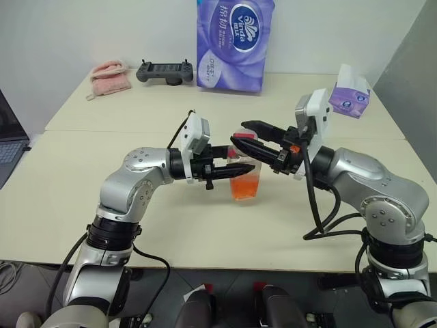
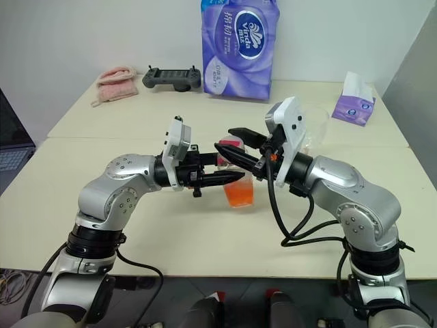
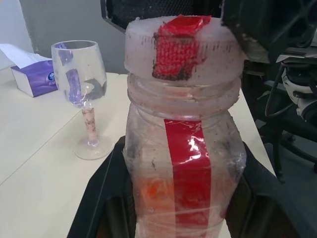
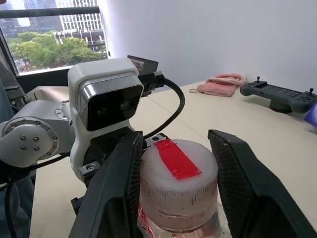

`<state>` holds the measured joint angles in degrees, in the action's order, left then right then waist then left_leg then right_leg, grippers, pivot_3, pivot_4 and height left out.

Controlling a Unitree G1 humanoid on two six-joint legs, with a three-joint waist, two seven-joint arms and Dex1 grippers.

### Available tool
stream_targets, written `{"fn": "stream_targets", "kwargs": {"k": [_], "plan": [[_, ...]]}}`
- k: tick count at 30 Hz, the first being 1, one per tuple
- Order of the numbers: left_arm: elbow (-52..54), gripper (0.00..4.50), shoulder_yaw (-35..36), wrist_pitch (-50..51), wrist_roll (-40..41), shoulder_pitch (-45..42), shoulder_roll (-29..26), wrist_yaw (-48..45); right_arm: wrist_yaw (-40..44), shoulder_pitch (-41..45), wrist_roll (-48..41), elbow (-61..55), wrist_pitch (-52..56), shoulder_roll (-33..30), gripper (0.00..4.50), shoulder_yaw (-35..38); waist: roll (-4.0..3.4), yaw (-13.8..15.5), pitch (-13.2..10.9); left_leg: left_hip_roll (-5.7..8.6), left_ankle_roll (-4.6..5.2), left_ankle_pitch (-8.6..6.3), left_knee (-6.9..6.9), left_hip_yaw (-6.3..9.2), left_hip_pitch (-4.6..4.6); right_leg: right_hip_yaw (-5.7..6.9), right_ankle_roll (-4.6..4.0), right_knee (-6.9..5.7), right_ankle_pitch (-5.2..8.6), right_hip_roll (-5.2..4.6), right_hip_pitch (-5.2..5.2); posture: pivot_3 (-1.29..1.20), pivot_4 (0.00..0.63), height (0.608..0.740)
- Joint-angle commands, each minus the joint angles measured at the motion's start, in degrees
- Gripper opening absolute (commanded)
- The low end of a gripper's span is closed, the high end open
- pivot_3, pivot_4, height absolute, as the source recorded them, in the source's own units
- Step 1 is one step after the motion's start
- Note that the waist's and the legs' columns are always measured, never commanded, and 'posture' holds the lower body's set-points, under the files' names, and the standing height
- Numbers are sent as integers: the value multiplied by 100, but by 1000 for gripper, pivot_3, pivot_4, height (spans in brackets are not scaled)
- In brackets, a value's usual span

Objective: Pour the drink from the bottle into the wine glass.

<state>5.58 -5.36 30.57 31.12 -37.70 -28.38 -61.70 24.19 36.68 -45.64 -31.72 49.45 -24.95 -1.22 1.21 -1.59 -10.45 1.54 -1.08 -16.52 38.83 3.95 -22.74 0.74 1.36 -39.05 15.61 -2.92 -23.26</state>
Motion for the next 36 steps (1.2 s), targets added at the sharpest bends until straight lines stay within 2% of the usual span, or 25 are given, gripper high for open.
{"fn": "stream_targets", "kwargs": {"k": [1, 5, 8, 11, 13, 15, 17, 20, 23, 27, 29, 36], "plan": [[298, 1810, 99, -70, 69, -26, 6, 39, 138, 63, 128, -145, -159, -142, 1758, 36, 0, 0, 0, 0, 0, 0, 0, 0, 0, 0, 0, 0, 0, 0, 0, 0, 150, 740], [397, 1810, 95, -47, 103, 61, -4, 21, 445, 534, -315, 87, 35, -352, 1758, 359, 0, 0, 0, 0, 1, 0, 0, -1, 0, -1, 0, 0, 0, 0, 0, 0, 150, 740], [450, 1810, 100, -36, 122, 106, -2, 28, -187, 970, -1627, 586, 709, -95, 1758, 947, 0, -9, 0, -2, 1, -1, 1, -1, 2, 0, -3, -1, -2, 0, 0, 0, 150, 740], [466, 1810, 100, -46, 134, 123, 0, 43, -317, 1024, -1918, 553, 884, -147, 1758, 1021, -6, -4, -2, -7, 0, 0, -1, 0, 0, 1, -7, 1, -4, 0, 0, 0, 150, 740], [477, 1810, 98, -52, 142, 127, 1, 57, -225, 904, -1679, 341, 781, -305, 1758, 892, -6, -3, -2, -4, 2, -1, -2, -2, -2, 0, -7, 6, -4, -1, 0, 0, 150, 740], [500, 1810, 100, -53, 147, 145, -2, 65, -61, 706, -938, 92, 313, -563, 1758, 655, -6, 9, -2, -1, 5, -3, -1, -2, -5, 1, -6, 7, -4, -1, 0, 0, 150, 740], [529, 1810, 106, -47, 159, 166, -12, 73, 43, 572, -560, -28, 19, -701, 1758, 553, -6, 8, -2, 0, 7, -4, -1, -2, -5, 1, -6, 7, -3, -1, 0, 0, 150, 740], [547, 1810, 109, -49, 168, 190, -29, 75, 12, 311, -279, -127, -206, -780, 1758, 611, -6, 3, -2, 1, 10, -4, 0, -3, -3, 0, -5, 2, -4, -1, 0, 0, 150, 740], [531, 1810, 112, -49, 168, 180, -31, 76, -439, -475, 216, -177, -451, -776, 1758, 930, -5, 6, -2, -3, 8, -3, -1, 1, -2, 3, -5, 2, -4, 2, 1, 0, 150, 740], [499, 1810, 94, -47, 164, 153, -6, 102, -1031, -1893, 736, 41, -704, -435, 1758, 1338, -4, 65, -2, 1, 2, 1, 2, -4, -5, -2, -5, 4, -4, -1, 2, 0, 150, 740], [477, 1810, 74, -52, 155, 139, 5, 101, -1192, -2486, 1287, 246, -1046, -299, 1758, 1169, -6, 62, -2, 3, 2, 1, 1, -11, -4, -7, -3, 2, -5, -2, 0, 0, 150, 740], [360, 1810, 47, -23, 141, -21, 36, 72, -1722, -3214, 2379, 1201, -1844, 572, 1758, 790, -9, -18, -2, -14, 2, 3, -5, -21, 11, -17, -2, -5, -5, 35, 0, 0, 150, 740]]}}
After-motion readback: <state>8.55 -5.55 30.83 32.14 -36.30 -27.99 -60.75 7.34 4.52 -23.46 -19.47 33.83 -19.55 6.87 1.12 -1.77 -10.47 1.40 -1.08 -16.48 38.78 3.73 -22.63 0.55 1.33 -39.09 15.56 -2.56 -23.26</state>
